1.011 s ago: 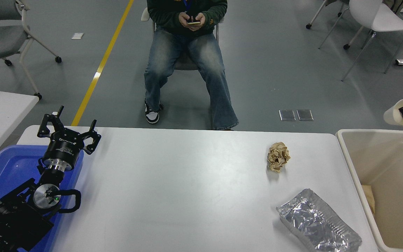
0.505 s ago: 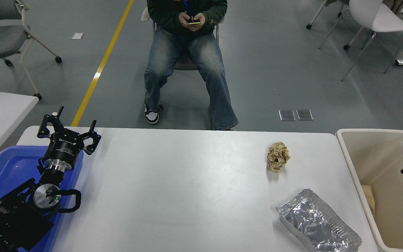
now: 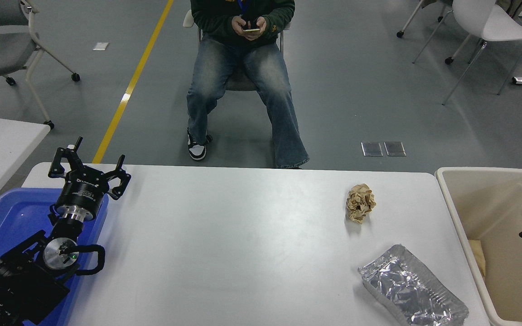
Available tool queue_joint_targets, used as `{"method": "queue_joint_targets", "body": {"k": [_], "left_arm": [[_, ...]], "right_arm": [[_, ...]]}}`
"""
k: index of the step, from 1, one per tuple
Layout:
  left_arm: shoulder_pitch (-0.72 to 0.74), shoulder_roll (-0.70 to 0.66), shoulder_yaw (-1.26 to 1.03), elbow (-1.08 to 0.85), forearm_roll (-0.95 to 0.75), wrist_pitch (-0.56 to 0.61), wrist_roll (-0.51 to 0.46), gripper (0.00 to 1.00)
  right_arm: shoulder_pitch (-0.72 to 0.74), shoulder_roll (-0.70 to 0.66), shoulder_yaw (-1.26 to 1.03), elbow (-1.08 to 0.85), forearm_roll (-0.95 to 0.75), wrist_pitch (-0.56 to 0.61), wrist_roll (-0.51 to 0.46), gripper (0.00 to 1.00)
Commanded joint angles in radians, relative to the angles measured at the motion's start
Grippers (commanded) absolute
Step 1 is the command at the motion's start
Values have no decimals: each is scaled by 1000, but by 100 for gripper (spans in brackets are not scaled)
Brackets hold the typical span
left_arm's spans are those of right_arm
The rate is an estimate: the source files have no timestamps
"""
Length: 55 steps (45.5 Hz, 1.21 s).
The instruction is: Clean the table surface
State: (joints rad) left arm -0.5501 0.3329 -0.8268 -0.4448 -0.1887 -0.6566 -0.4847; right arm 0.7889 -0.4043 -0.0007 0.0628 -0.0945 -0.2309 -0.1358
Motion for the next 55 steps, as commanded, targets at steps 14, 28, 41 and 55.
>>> {"method": "queue_joint_targets", "body": {"k": [14, 28, 41, 55], "left_arm": [[1, 0, 0, 0, 0, 0, 0, 100], [-1, 0, 0, 0, 0, -1, 0, 100], [-1, 0, 0, 0, 0, 0, 0, 100], [1, 0, 0, 0, 0, 0, 0, 100]], "right_arm": [[33, -21, 76, 17, 1, 33, -1, 100], [84, -82, 133, 116, 2, 102, 2, 100], [116, -218, 203, 471, 2, 102, 10, 100], [113, -248, 309, 753, 2, 110, 59, 100]]}}
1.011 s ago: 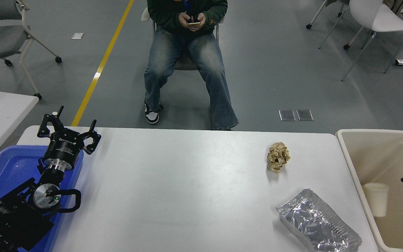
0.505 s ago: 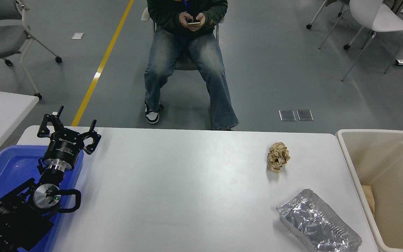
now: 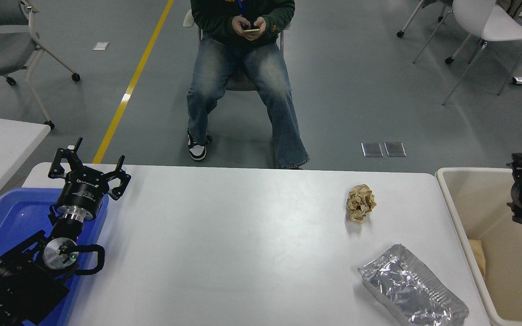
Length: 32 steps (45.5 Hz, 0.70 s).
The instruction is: Clean the table surface
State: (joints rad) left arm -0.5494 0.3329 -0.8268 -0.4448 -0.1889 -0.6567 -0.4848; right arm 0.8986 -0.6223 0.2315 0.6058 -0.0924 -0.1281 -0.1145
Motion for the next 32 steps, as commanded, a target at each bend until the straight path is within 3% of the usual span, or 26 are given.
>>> {"method": "queue_joint_targets", "body": {"k": [1, 8, 21, 32], "left_arm": [[0, 0, 0, 0, 0, 0, 0, 100], [0, 0, 0, 0, 0, 0, 0, 100], [0, 0, 0, 0, 0, 0, 0, 100], [0, 0, 0, 0, 0, 0, 0, 100]], "right_arm": [[2, -28, 86, 222, 0, 7, 45, 100], [-12, -27, 114, 344, 5, 7, 111, 100], [-52, -10, 115, 528, 14, 4, 326, 100], [-95, 53, 121, 615, 169, 1, 493, 100]]}}
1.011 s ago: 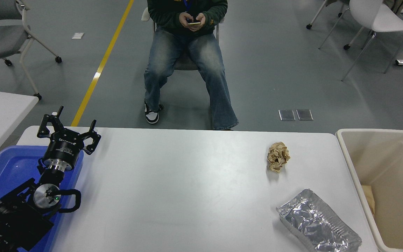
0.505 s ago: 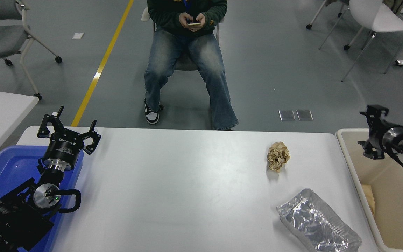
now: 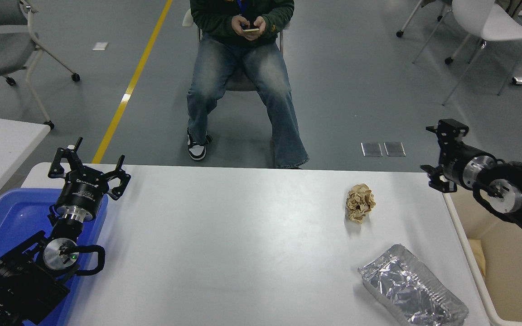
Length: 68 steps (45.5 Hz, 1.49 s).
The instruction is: Clean the table surface
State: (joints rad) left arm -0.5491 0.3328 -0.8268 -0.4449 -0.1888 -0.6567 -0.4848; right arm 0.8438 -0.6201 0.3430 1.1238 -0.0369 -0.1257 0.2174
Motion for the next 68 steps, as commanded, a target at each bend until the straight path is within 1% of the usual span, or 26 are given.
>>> {"method": "queue_joint_targets", "body": {"k": [1, 10, 16, 28, 40, 52, 60, 68], "left_arm": [[0, 0, 0, 0, 0, 0, 0, 100], [0, 0, 0, 0, 0, -1, 0, 100], [0, 0, 0, 0, 0, 0, 0, 100], [0, 0, 0, 0, 0, 0, 0, 100], [0, 0, 0, 0, 0, 0, 0, 100], [0, 0, 0, 0, 0, 0, 0, 100], [0, 0, 0, 0, 0, 0, 0, 100], [0, 0, 0, 0, 0, 0, 0, 100]], "right_arm": [[-45, 59, 10, 96, 126, -2, 175, 100], [-86, 114, 22, 105, 196, 6, 318, 100], [-121, 154, 45, 111, 200, 6, 376, 100], [-150, 183, 79, 100, 196, 8, 381, 100], [-172, 214, 73, 8, 195, 11, 379, 100], [-169, 237, 70, -117, 198, 46, 367, 100], [-164, 253, 68, -202, 198, 103, 362, 100], [-166, 263, 67, -208, 196, 110, 362, 100]]}}
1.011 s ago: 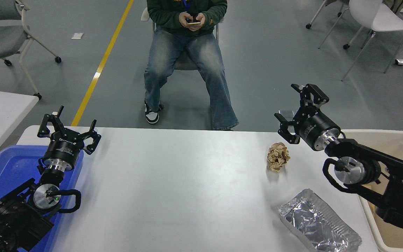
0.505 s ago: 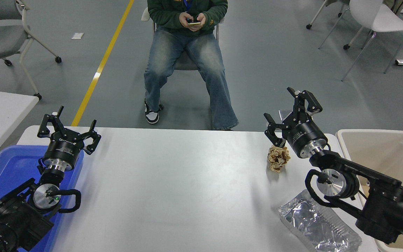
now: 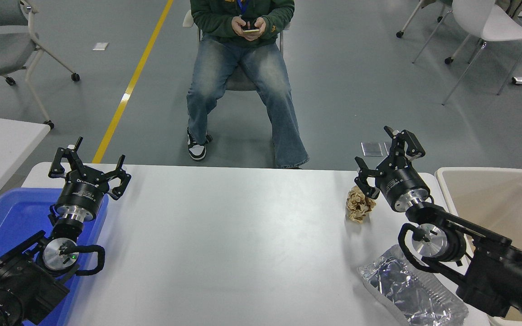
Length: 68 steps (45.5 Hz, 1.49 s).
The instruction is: Clean the table surface
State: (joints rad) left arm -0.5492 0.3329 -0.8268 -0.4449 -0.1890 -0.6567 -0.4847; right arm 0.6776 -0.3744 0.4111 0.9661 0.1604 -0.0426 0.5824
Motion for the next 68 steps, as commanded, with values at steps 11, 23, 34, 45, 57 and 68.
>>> {"method": "queue_joint_targets", "body": {"k": [11, 23, 34, 45, 57, 68], "left_arm": [[0, 0, 0, 0, 0, 0, 0, 100], [0, 0, 0, 0, 0, 0, 0, 100], [0, 0, 0, 0, 0, 0, 0, 100], [0, 0, 0, 0, 0, -1, 0, 100], [0, 0, 0, 0, 0, 0, 0, 100], [0, 0, 0, 0, 0, 0, 0, 100]], "right_arm": [[2, 15, -2, -40, -12, 27, -3, 100], [13, -29, -98, -23, -35, 7, -1, 100], [66, -210, -325, 83, -137, -63, -3, 100], [106, -396, -448, 206, -265, -69, -12, 100], [115, -573, -603, 244, -432, -63, -16, 100], [115, -712, -724, 299, -571, -59, -15, 100]]}}
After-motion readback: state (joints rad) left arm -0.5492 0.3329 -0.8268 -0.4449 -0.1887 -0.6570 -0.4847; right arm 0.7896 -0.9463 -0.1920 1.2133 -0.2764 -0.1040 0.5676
